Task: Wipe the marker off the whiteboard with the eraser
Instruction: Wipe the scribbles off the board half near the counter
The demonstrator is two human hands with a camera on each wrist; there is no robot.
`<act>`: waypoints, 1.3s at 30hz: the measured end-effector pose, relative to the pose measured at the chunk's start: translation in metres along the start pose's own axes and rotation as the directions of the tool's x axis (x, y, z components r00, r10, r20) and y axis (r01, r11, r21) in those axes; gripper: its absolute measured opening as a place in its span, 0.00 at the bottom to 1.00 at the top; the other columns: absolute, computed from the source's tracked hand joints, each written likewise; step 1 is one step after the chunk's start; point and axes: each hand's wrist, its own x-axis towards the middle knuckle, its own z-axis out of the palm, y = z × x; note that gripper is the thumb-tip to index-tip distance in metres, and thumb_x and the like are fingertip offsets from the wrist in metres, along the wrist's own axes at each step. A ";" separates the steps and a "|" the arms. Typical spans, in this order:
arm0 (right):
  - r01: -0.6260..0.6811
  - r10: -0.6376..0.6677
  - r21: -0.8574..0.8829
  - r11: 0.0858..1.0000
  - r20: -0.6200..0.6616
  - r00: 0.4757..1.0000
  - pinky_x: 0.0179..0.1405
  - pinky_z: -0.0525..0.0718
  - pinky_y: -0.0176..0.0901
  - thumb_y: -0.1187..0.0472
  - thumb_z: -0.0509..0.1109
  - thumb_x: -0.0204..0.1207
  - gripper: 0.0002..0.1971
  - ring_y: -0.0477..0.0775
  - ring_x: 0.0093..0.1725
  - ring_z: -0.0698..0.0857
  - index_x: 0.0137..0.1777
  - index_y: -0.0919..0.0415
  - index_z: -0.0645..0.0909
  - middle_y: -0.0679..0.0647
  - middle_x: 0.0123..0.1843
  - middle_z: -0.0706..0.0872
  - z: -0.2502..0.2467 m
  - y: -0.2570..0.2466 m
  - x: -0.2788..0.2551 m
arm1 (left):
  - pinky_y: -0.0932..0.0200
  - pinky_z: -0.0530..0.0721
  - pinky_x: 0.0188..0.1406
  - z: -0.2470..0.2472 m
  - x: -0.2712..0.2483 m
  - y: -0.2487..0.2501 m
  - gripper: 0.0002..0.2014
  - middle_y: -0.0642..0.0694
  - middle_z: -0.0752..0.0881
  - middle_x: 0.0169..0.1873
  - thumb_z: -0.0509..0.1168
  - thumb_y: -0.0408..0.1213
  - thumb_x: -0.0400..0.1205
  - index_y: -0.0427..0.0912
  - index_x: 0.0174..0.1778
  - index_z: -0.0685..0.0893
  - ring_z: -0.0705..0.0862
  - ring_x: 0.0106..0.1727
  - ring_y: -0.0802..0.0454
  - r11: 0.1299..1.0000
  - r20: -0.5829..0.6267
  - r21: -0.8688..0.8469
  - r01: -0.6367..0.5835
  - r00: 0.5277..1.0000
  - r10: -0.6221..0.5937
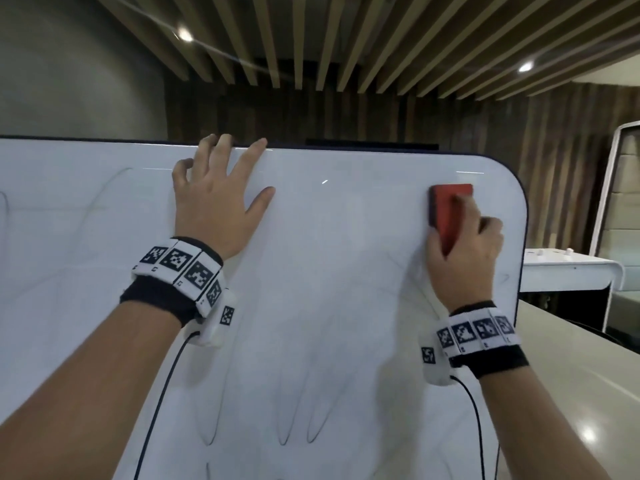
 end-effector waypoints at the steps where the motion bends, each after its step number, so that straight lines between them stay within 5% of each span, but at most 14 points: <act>1: -0.168 0.170 0.029 0.985 -0.046 0.984 0.61 0.75 0.63 0.51 0.65 0.78 0.34 0.72 0.60 0.75 0.84 0.56 0.65 0.72 0.64 0.73 -0.004 0.007 0.001 | 0.32 0.63 0.78 0.001 0.000 0.001 0.29 0.39 0.68 0.82 0.56 0.58 0.88 0.56 0.86 0.63 0.63 0.85 0.37 1.000 0.001 -0.002 0.004 1.000 -0.004; 4: -0.336 0.337 0.021 0.941 -0.082 0.938 0.64 0.74 0.65 0.51 0.64 0.79 0.35 0.74 0.63 0.74 0.86 0.58 0.63 0.73 0.66 0.72 0.004 -0.003 0.009 | 0.31 0.64 0.77 0.003 0.000 0.006 0.29 0.37 0.68 0.82 0.56 0.56 0.89 0.55 0.86 0.63 0.62 0.85 0.36 1.000 0.002 0.008 0.018 1.000 -0.018; 7: 0.047 -0.047 0.002 0.999 0.003 0.999 0.58 0.74 0.60 0.52 0.66 0.79 0.32 0.70 0.56 0.75 0.83 0.59 0.68 0.71 0.61 0.75 0.022 -0.043 0.002 | 0.31 0.65 0.76 0.004 0.000 0.006 0.29 0.36 0.67 0.81 0.56 0.55 0.89 0.54 0.87 0.62 0.63 0.84 0.34 1.000 -0.005 0.022 0.006 1.000 -0.006; 9: 0.379 -0.370 -0.031 0.925 0.155 0.916 0.53 0.75 0.57 0.53 0.68 0.80 0.29 0.65 0.54 0.75 0.81 0.56 0.72 0.65 0.61 0.75 0.027 -0.060 -0.016 | 0.30 0.65 0.76 0.005 0.000 0.004 0.29 0.35 0.67 0.81 0.56 0.56 0.89 0.53 0.87 0.62 0.63 0.84 0.34 1.000 -0.010 0.027 -0.002 1.000 0.002; 11: 0.494 -0.471 -0.047 0.868 0.233 0.851 0.51 0.78 0.57 0.53 0.68 0.79 0.27 0.64 0.53 0.75 0.80 0.54 0.74 0.62 0.61 0.75 0.021 -0.050 -0.024 | 0.30 0.65 0.76 0.005 -0.001 0.002 0.29 0.36 0.67 0.81 0.55 0.56 0.89 0.53 0.87 0.61 0.63 0.84 0.34 1.000 -0.012 0.029 -0.008 1.000 0.008; 14: 0.176 -0.172 -0.049 0.983 0.076 0.982 0.55 0.76 0.60 0.50 0.65 0.76 0.33 0.67 0.54 0.75 0.81 0.57 0.69 0.67 0.59 0.75 0.007 -0.014 -0.008 | 0.30 0.65 0.76 0.004 -0.001 0.003 0.29 0.36 0.67 0.81 0.55 0.56 0.89 0.53 0.87 0.62 0.63 0.84 0.34 1.000 -0.025 0.022 -0.010 1.000 0.010; 17: -0.224 0.224 0.000 0.975 -0.010 0.974 0.63 0.72 0.64 0.49 0.60 0.77 0.37 0.75 0.63 0.74 0.85 0.61 0.61 0.74 0.66 0.72 0.000 -0.007 0.034 | 0.30 0.65 0.77 0.006 -0.001 0.014 0.29 0.33 0.66 0.81 0.53 0.55 0.89 0.52 0.87 0.61 0.62 0.85 0.32 0.999 -0.012 0.040 0.021 1.000 -0.021; 19: -0.147 0.148 -0.042 0.988 0.025 0.989 0.64 0.72 0.63 0.50 0.63 0.82 0.34 0.73 0.64 0.73 0.86 0.61 0.60 0.73 0.68 0.71 0.003 -0.029 0.049 | 0.30 0.64 0.78 0.008 -0.001 0.020 0.29 0.32 0.66 0.82 0.51 0.55 0.90 0.51 0.87 0.60 0.61 0.85 0.31 0.998 -0.012 0.051 0.046 0.999 -0.046; 23: 0.312 -0.300 -0.062 0.948 0.150 0.942 0.56 0.75 0.59 0.51 0.65 0.83 0.29 0.68 0.56 0.75 0.83 0.58 0.68 0.69 0.63 0.75 0.013 -0.051 0.034 | 0.33 0.63 0.79 0.010 -0.003 0.018 0.29 0.35 0.66 0.82 0.52 0.58 0.90 0.52 0.87 0.62 0.61 0.86 0.34 0.998 -0.051 0.021 0.051 0.997 -0.050; 25: 0.270 -0.258 -0.090 0.959 0.123 0.958 0.56 0.75 0.60 0.52 0.65 0.82 0.29 0.69 0.55 0.75 0.82 0.57 0.70 0.69 0.62 0.75 0.011 -0.024 0.015 | 0.33 0.64 0.78 0.009 -0.003 0.013 0.29 0.36 0.67 0.82 0.52 0.59 0.89 0.53 0.86 0.62 0.62 0.85 0.35 0.999 -0.057 0.016 0.038 0.998 -0.037; 27: 0.028 -0.028 -0.072 0.997 0.007 1.000 0.60 0.75 0.64 0.52 0.66 0.79 0.32 0.74 0.56 0.76 0.82 0.60 0.69 0.74 0.60 0.76 0.001 0.018 -0.010 | 0.33 0.64 0.78 0.009 -0.003 0.011 0.30 0.36 0.67 0.82 0.53 0.59 0.89 0.54 0.86 0.62 0.62 0.85 0.35 0.999 -0.050 0.019 0.032 0.998 -0.031; 32: -0.382 0.383 0.017 0.924 -0.050 0.922 0.68 0.71 0.70 0.51 0.62 0.75 0.37 0.81 0.63 0.74 0.85 0.62 0.64 0.79 0.64 0.72 -0.014 0.051 -0.052 | 0.30 0.63 0.80 0.010 -0.001 0.022 0.31 0.35 0.66 0.83 0.54 0.60 0.87 0.53 0.86 0.63 0.60 0.86 0.34 0.997 -0.029 0.003 0.083 0.996 -0.083; 35: -0.278 0.277 -0.010 0.960 -0.068 0.958 0.63 0.73 0.68 0.51 0.63 0.78 0.36 0.77 0.63 0.75 0.85 0.63 0.65 0.77 0.66 0.72 -0.002 0.020 -0.020 | 0.29 0.59 0.82 0.011 0.002 0.031 0.36 0.35 0.65 0.83 0.57 0.65 0.83 0.51 0.84 0.64 0.57 0.87 0.33 0.990 -0.018 -0.045 0.131 0.991 -0.132; 39: 0.144 -0.137 -0.136 0.980 0.058 0.989 0.57 0.76 0.61 0.53 0.65 0.82 0.28 0.70 0.58 0.76 0.82 0.56 0.70 0.70 0.66 0.75 0.012 -0.016 0.004 | 0.28 0.58 0.82 0.010 0.002 0.036 0.37 0.34 0.64 0.83 0.60 0.66 0.81 0.50 0.82 0.64 0.56 0.88 0.32 0.983 -0.016 -0.075 0.170 0.985 -0.172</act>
